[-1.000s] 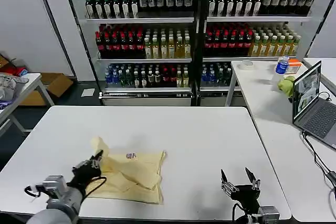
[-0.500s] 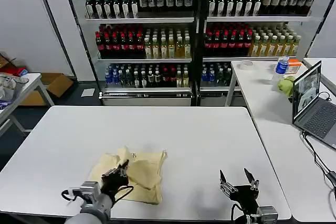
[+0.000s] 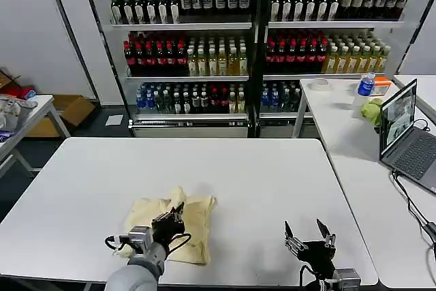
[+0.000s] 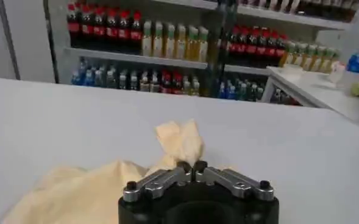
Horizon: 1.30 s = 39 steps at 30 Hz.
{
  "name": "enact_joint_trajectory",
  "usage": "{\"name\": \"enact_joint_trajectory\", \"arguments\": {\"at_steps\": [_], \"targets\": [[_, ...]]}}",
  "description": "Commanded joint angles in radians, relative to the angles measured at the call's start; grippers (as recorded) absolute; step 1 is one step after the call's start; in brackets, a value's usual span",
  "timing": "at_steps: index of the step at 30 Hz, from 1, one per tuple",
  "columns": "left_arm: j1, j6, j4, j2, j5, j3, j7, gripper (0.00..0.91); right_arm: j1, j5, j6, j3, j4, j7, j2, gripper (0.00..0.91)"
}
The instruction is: Fold and organize the clothes.
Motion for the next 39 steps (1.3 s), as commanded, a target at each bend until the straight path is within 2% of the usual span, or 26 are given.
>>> {"name": "enact_joint_trajectory", "arguments": {"at_steps": [1,9,14,21,28,39], "targets": [[-0.045,-0.001,0.034,-0.016,0.014,0.032,0.019,0.907,-0.001,0.0,-0.001,0.002,0.0,0.0,0.001,0.907],[-0.004,-0.078,-0.035,-0.008,-0.083,-0.008,0.094,0.907,0.005,-0.001,-0.002,-0.004,-0.002,0.001,0.007,0.907],[0.071,-0.096,-0.123,0.025,-0.209,-0.099,0.129,0.907,0.012,-0.003,-0.003,-0.013,-0.007,0.001,0.016,0.907],[0.185,-0.066,-0.198,0.1,-0.291,-0.339,0.128,0.907,0.02,-0.007,-0.003,-0.024,-0.009,0.0,0.027,0.907],[0.231,0.017,-0.101,0.18,-0.312,-0.536,0.148,0.907,0.02,-0.01,-0.001,-0.029,-0.008,-0.001,0.033,0.907],[0.222,0.053,0.064,0.176,-0.348,-0.54,0.264,0.907,0.0,-0.012,0.0,-0.016,0.01,-0.002,0.031,0.907]]}}
